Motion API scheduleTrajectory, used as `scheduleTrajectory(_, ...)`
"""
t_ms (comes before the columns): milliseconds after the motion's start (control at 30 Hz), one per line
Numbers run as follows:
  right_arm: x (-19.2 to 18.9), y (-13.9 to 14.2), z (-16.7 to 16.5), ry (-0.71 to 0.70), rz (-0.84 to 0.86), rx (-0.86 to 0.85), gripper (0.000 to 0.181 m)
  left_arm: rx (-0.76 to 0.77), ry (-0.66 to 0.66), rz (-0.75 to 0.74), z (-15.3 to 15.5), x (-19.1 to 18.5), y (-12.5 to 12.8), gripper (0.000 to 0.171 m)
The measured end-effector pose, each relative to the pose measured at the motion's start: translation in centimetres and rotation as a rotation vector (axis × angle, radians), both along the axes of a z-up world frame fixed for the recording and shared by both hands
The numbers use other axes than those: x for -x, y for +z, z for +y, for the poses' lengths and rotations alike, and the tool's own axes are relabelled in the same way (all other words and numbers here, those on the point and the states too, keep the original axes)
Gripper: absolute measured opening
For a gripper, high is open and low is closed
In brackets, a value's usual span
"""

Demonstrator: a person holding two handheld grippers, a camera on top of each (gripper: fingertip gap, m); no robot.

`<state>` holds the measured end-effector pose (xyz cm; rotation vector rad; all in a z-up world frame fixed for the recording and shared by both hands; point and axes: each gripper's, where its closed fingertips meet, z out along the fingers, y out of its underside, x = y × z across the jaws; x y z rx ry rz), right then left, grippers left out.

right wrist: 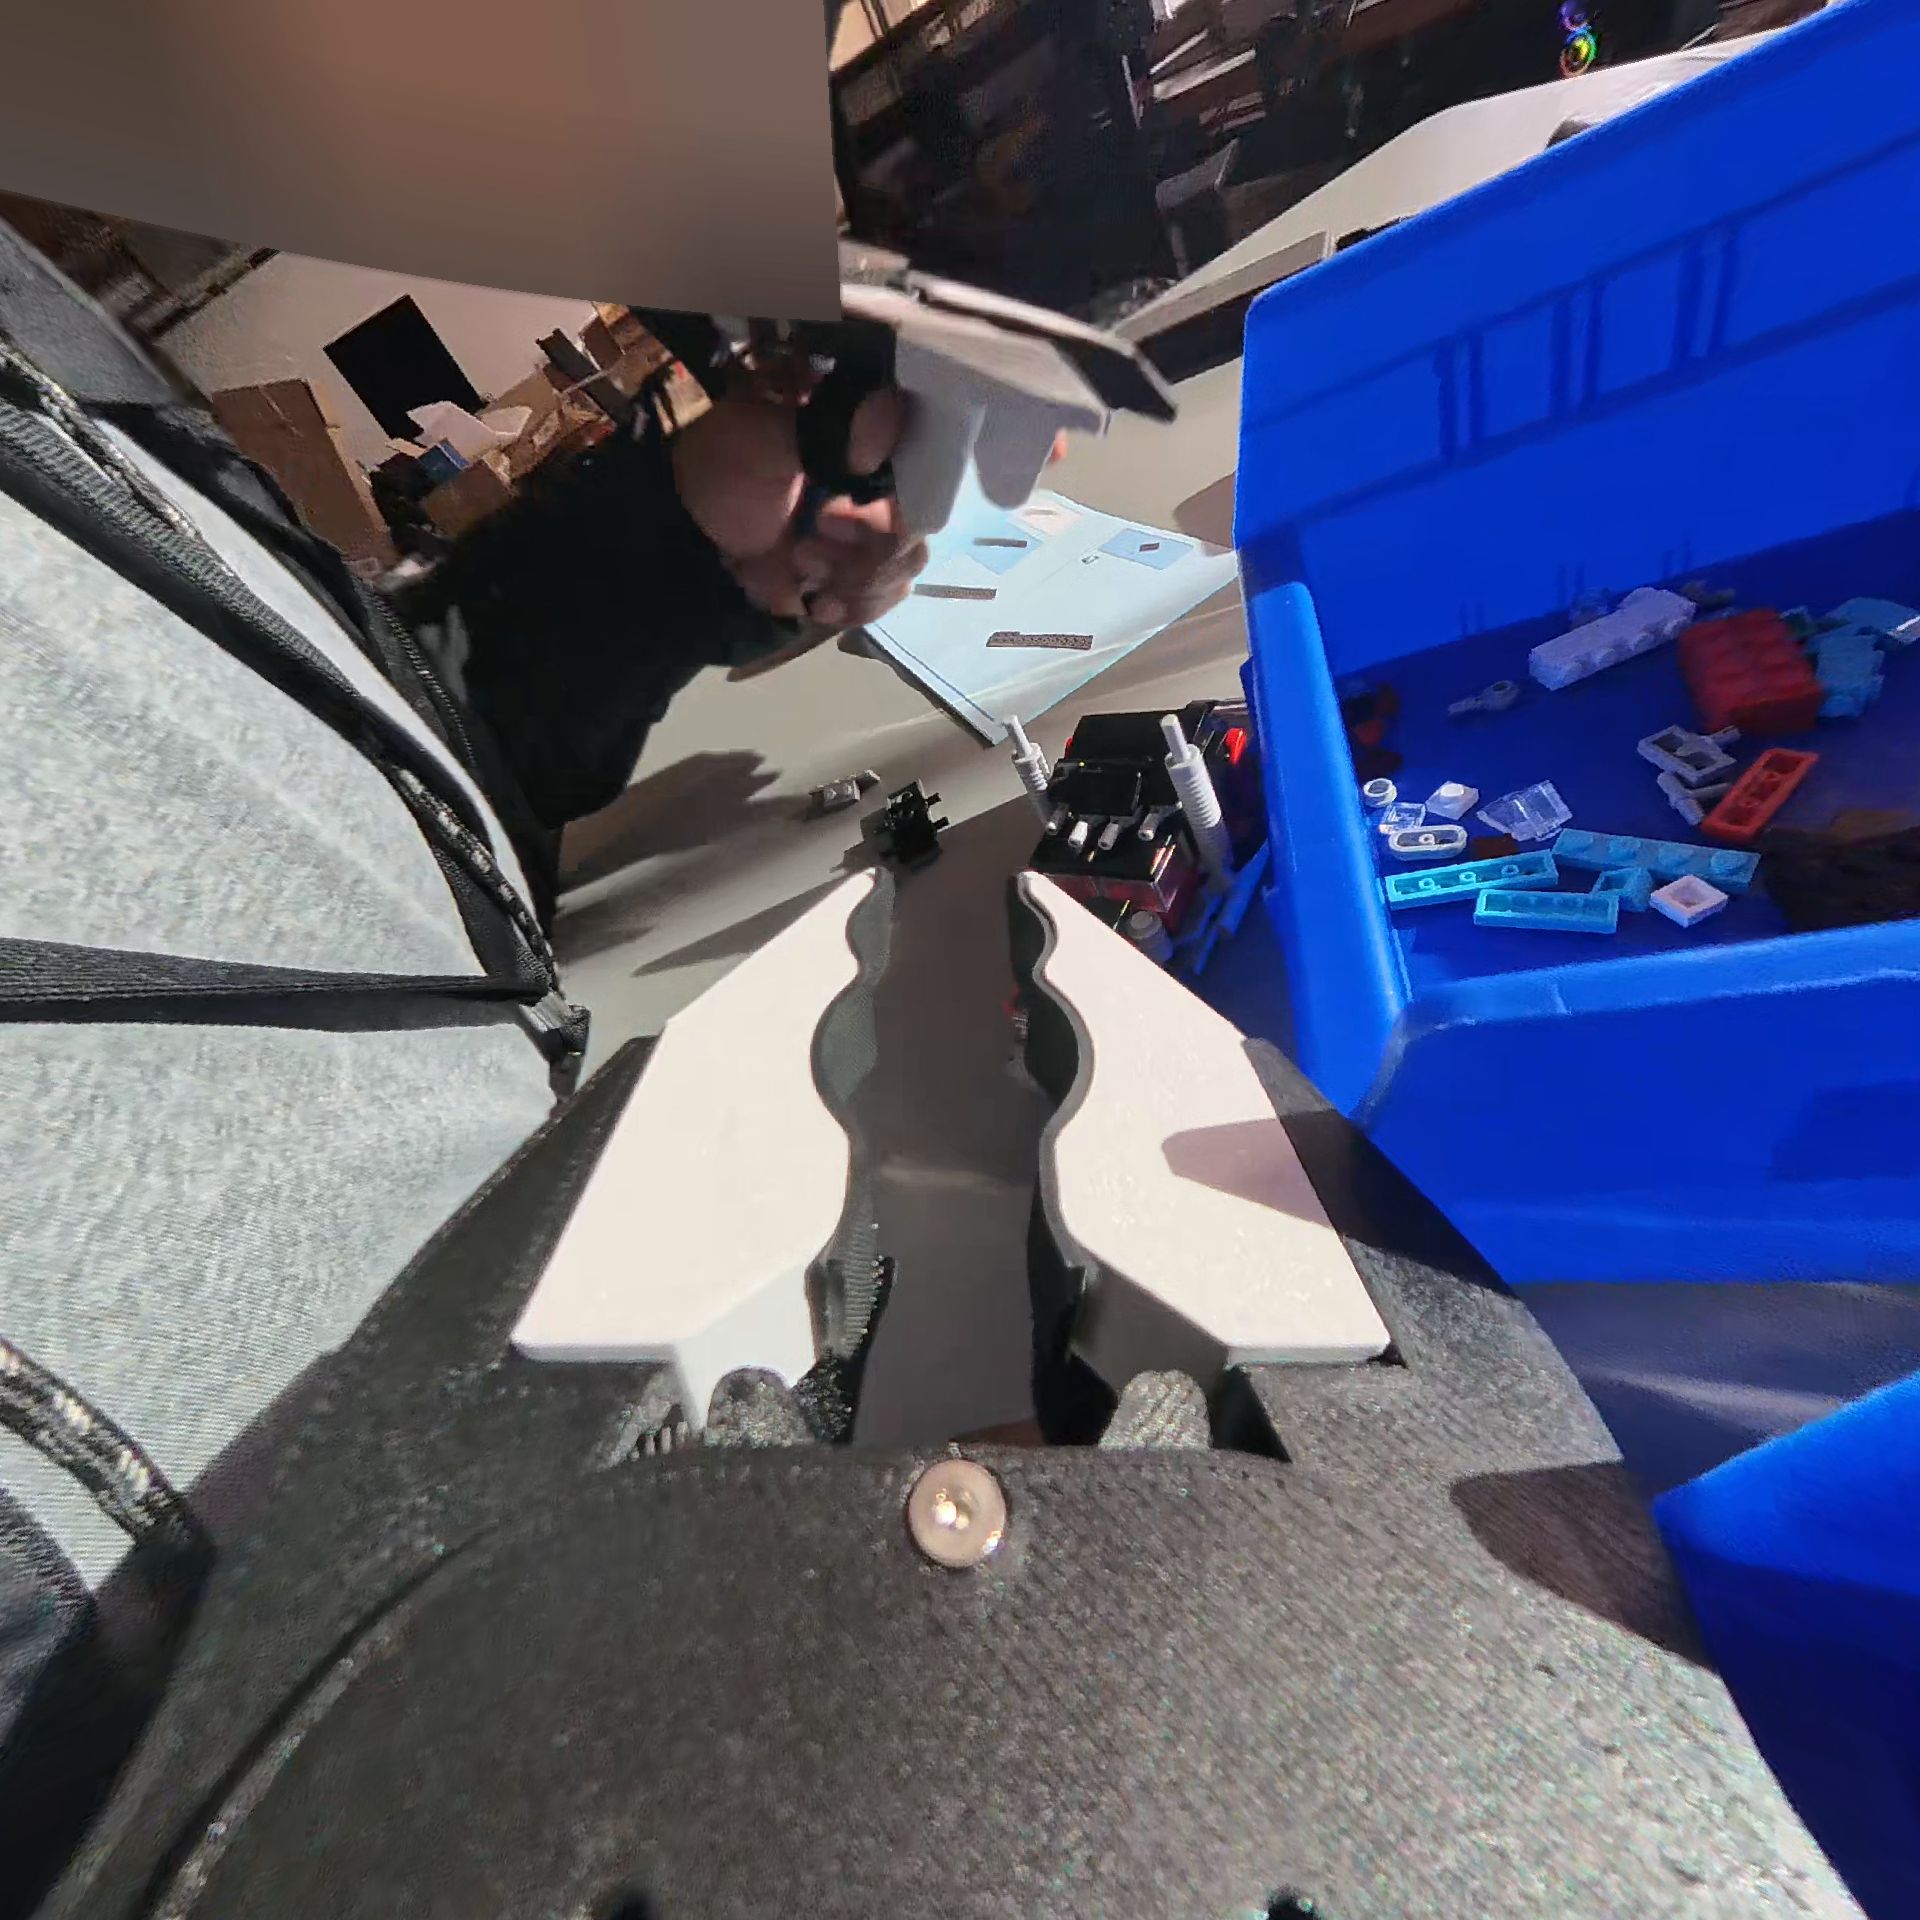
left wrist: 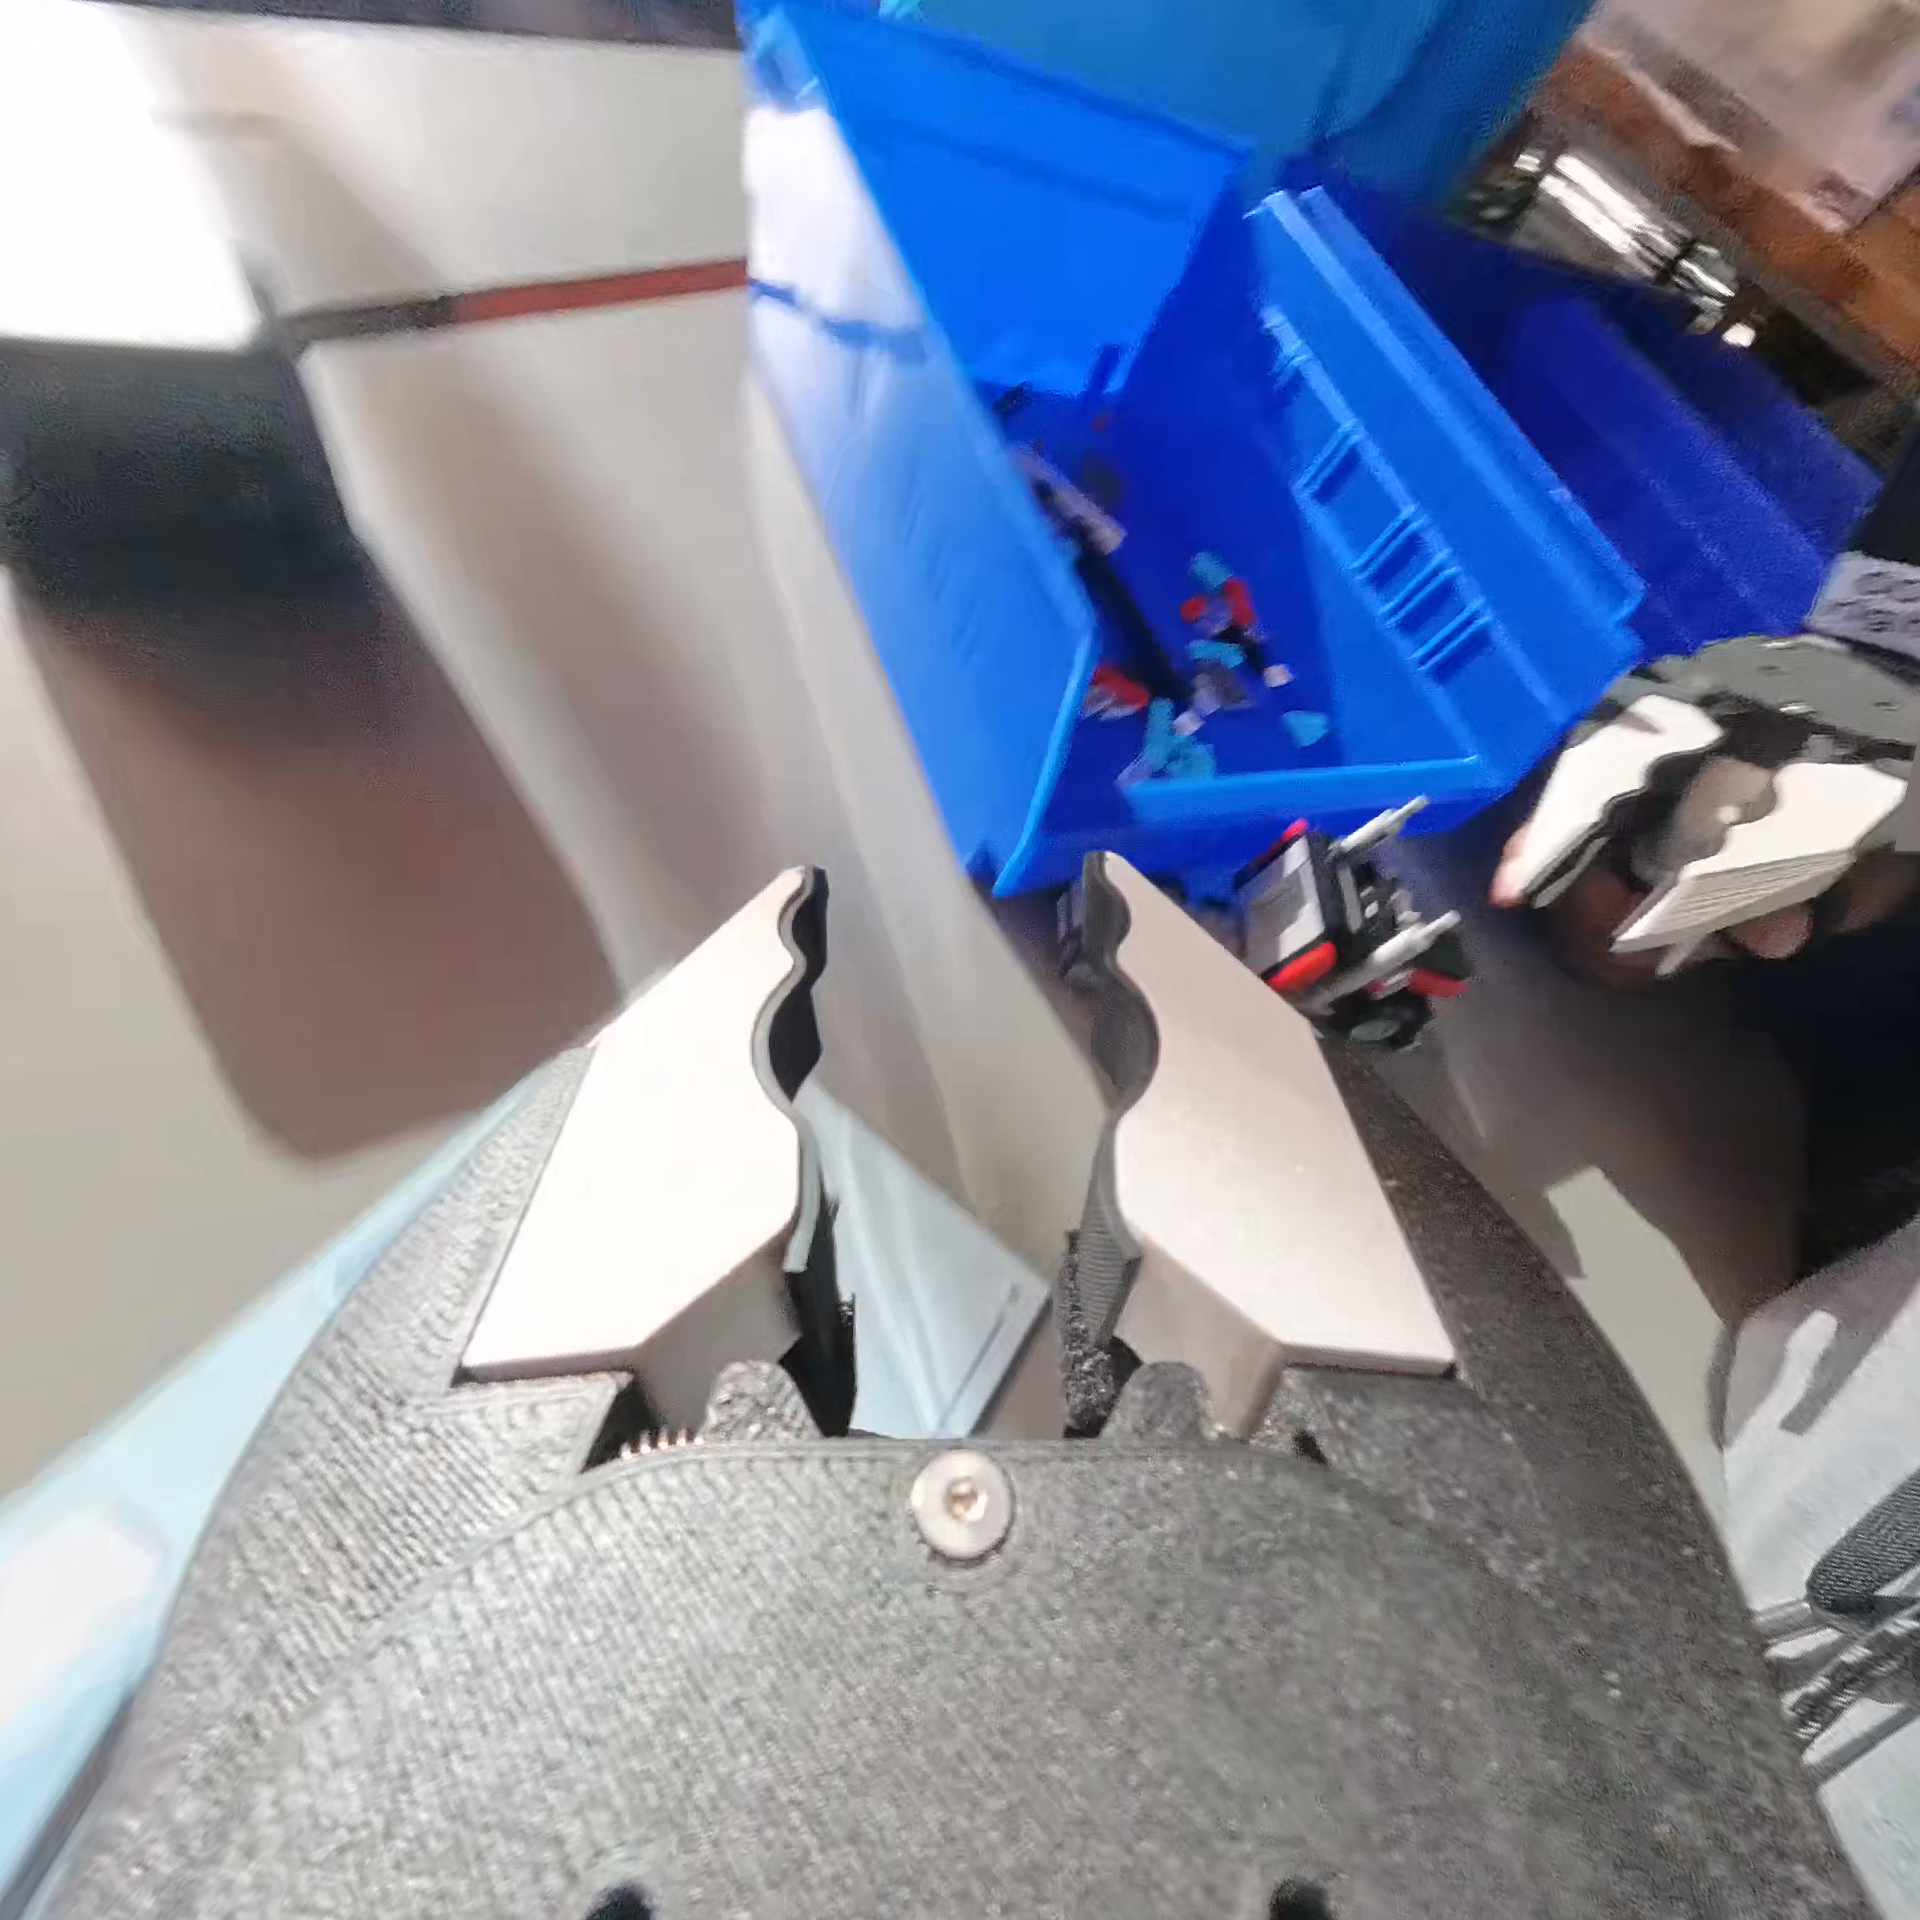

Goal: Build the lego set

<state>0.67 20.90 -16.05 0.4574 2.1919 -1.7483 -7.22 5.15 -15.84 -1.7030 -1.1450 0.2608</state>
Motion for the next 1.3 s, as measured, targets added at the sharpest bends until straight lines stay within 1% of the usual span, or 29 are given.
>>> scheduleTrajectory(100, 0.2, -0.3, -0.1, -0.027, 0.020, -0.024, 0.024, -0.011, 0.111, -0.016, -1.9, -1.7, -1.9, 0.052)
scheduleTrajectory(233, 0.7, -0.4, 0.0, -0.071, 0.045, -0.040, 0.025, -0.014, 0.164, 0.017, -2.4, -2.4, -2.7, 0.052)
scheduleTrajectory(333, 0.9, -0.5, 0.0, -0.094, 0.055, -0.047, 0.025, 0.000, 0.163, 0.025, -2.0, -2.5, -3.5, 0.051)
scheduleTrajectory(400, 1.1, -0.5, 0.0, -0.108, 0.059, -0.053, 0.025, 0.017, 0.157, 0.048, -1.9, -2.5, -3.3, 0.051)
scheduleTrajectory(667, 1.1, -0.8, -0.1, -0.117, 0.058, -0.069, 0.022, -0.022, 0.151, -0.018, -2.0, -2.5, -4.0, 0.050)
scheduleTrajectory(800, 1.1, -0.6, 0.0, -0.111, 0.047, -0.058, 0.019, -0.043, 0.149, -0.030, -2.1, -2.5, -4.0, 0.050)
scheduleTrajectory(1067, 1.1, -0.6, 0.0, -0.109, 0.041, -0.053, 0.019, -0.050, 0.142, -0.044, -2.0, -2.6, -4.1, 0.050)
scheduleTrajectory(1167, 1.1, -0.6, 0.0, -0.114, 0.044, -0.057, 0.022, -0.047, 0.139, -0.045, -2.0, -2.6, -4.2, 0.050)
scheduleTrajectory(1300, 1.1, -0.5, 0.0, -0.136, 0.059, -0.057, 0.031, -0.047, 0.134, -0.050, -1.9, -2.7, -4.2, 0.050)
